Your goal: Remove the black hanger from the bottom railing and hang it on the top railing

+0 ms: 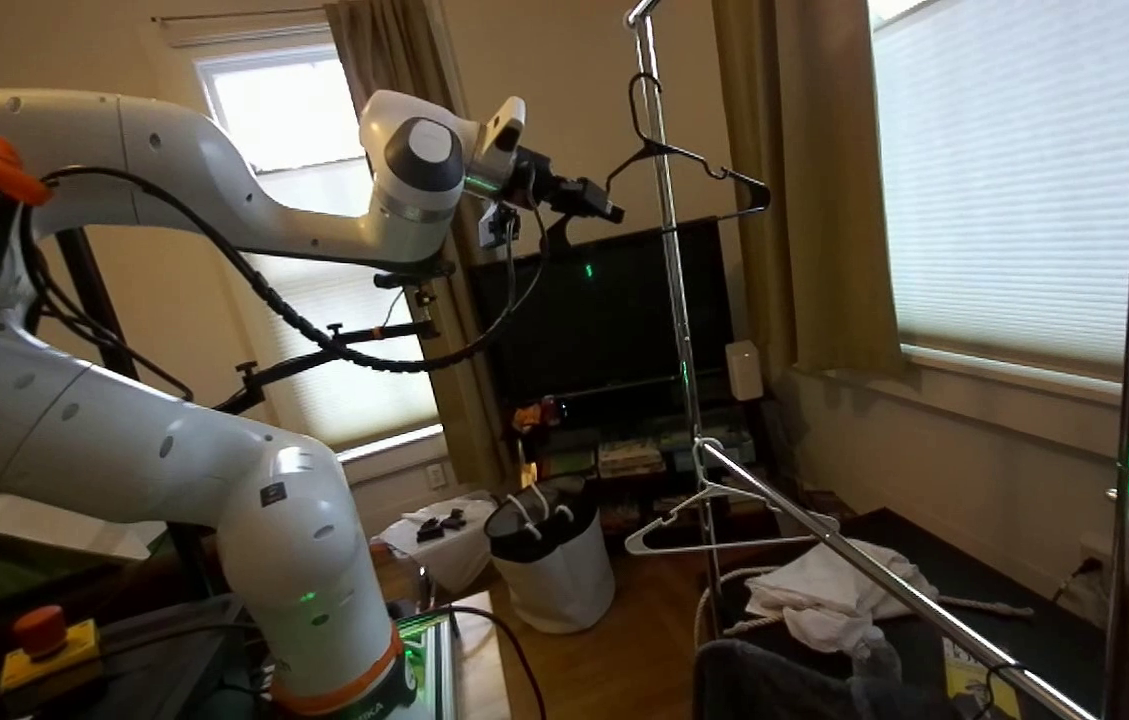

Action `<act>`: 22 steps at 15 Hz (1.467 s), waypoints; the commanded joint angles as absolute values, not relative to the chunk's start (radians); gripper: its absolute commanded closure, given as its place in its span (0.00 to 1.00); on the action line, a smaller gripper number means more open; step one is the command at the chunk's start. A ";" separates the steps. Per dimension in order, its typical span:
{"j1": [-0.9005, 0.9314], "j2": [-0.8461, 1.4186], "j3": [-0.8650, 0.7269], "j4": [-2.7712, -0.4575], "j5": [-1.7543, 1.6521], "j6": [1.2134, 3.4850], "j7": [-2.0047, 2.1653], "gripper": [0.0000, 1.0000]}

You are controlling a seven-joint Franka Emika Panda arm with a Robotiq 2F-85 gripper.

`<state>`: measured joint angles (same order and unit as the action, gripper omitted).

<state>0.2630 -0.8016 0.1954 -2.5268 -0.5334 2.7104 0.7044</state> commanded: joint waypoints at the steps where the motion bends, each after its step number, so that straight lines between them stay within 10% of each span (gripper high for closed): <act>1: 0.157 -0.805 0.291 -2.523 -0.392 2.736 0.645 0.99; 22: -0.005 -0.469 0.431 -1.872 -0.251 2.496 0.340 0.99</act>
<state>-0.0214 -0.5392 0.4063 -1.9503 -0.2571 2.5559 0.3609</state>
